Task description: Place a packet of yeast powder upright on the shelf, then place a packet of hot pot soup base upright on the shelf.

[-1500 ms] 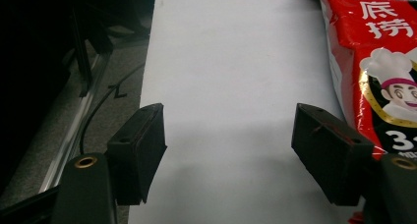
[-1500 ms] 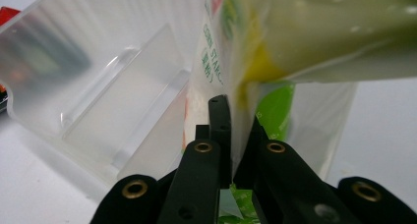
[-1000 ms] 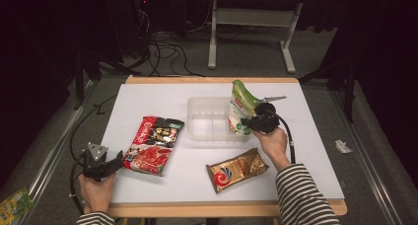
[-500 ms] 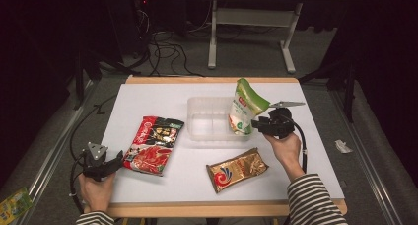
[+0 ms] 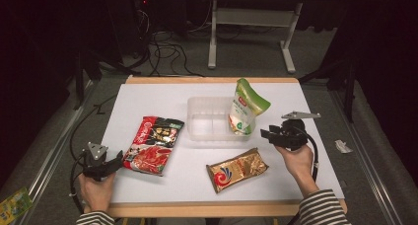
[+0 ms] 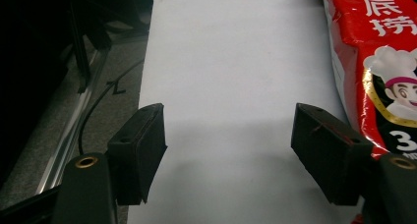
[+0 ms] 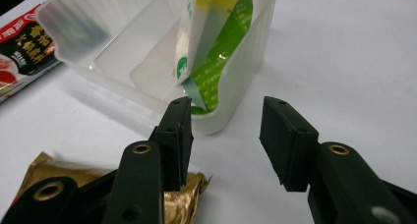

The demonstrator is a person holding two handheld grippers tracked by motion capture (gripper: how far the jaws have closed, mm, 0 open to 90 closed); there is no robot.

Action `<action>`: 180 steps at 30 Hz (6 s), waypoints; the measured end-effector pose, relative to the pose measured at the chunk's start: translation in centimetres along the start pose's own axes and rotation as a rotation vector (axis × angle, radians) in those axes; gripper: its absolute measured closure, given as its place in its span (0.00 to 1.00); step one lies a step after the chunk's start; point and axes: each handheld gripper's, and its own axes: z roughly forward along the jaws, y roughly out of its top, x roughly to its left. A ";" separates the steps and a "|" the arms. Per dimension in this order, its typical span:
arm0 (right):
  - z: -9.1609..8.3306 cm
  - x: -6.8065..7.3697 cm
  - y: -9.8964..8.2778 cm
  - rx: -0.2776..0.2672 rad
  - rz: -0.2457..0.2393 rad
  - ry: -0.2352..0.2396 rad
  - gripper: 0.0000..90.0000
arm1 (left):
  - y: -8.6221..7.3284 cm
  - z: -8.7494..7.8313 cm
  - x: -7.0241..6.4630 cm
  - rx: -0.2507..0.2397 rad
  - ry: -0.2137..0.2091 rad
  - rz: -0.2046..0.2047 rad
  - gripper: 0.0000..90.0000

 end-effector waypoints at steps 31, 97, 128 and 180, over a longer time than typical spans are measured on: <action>-0.9 0.7 -8.0 0.082 0.064 0.068 0.55 | 0.0 0.0 0.0 0.000 -0.002 0.001 0.33; -0.7 1.3 -6.1 0.058 0.045 0.256 1.00 | 0.0 0.0 0.0 -0.004 0.003 0.003 0.33; -4.2 2.5 1.7 -0.009 -0.047 0.270 1.00 | 0.0 0.0 0.0 -0.005 0.001 0.005 0.33; 1.6 3.8 13.1 0.117 -0.020 0.145 1.00 | 0.0 0.0 0.0 -0.011 -0.002 0.000 0.33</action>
